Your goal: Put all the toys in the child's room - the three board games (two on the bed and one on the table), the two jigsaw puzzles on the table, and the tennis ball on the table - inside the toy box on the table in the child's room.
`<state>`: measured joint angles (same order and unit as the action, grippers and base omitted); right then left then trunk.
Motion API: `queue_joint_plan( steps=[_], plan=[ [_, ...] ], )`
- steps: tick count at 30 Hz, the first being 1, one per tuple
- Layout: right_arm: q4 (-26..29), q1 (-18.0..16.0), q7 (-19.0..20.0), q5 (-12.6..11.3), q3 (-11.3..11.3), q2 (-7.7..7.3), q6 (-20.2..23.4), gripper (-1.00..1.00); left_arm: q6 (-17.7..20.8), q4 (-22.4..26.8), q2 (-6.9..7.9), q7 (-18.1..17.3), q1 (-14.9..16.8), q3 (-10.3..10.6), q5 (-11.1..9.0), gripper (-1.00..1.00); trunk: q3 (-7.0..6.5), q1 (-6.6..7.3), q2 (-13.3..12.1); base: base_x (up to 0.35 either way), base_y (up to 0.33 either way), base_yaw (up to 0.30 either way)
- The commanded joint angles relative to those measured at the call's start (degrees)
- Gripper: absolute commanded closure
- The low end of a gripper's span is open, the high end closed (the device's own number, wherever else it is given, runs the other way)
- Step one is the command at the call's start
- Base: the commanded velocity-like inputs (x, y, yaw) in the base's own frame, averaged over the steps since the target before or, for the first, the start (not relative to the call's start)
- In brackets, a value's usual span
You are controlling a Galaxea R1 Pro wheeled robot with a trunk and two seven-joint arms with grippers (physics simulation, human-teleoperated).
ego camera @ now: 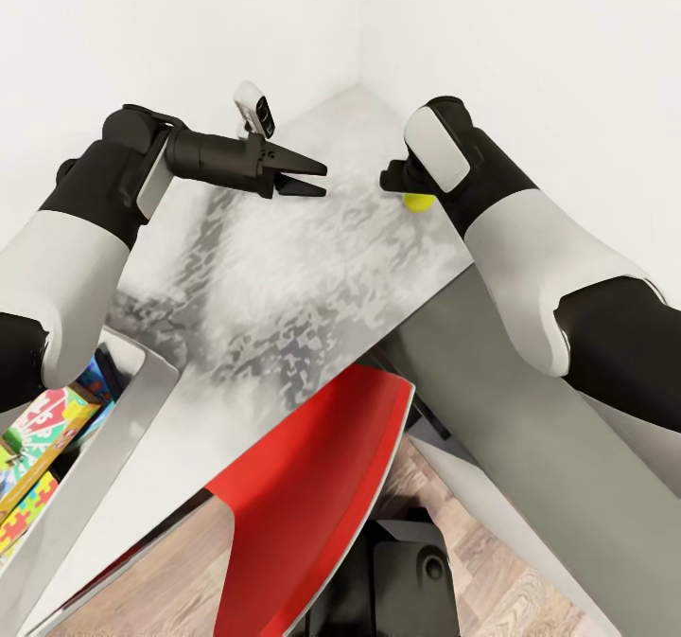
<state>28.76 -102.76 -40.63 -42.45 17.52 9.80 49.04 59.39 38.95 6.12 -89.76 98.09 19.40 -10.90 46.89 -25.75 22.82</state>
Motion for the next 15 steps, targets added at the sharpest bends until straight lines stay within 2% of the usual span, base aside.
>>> queue_joint_plan(
  steps=[1,15],
  plan=[
    [0.0,-0.1,-0.6,-0.6,0.3,-0.04,0.1,-1.00,0.6,0.0,0.08,-0.2,0.0,0.3,-0.2,-1.00,0.17,-0.03,0.1,0.000,0.000,0.000],
    [0.1,-0.1,-3.5,-0.5,0.3,-0.83,0.0,-1.00,0.6,0.0,0.12,-0.2,0.0,0.3,-0.2,-1.00,1.41,-0.03,0.1,0.000,0.000,0.000]
  ],
)
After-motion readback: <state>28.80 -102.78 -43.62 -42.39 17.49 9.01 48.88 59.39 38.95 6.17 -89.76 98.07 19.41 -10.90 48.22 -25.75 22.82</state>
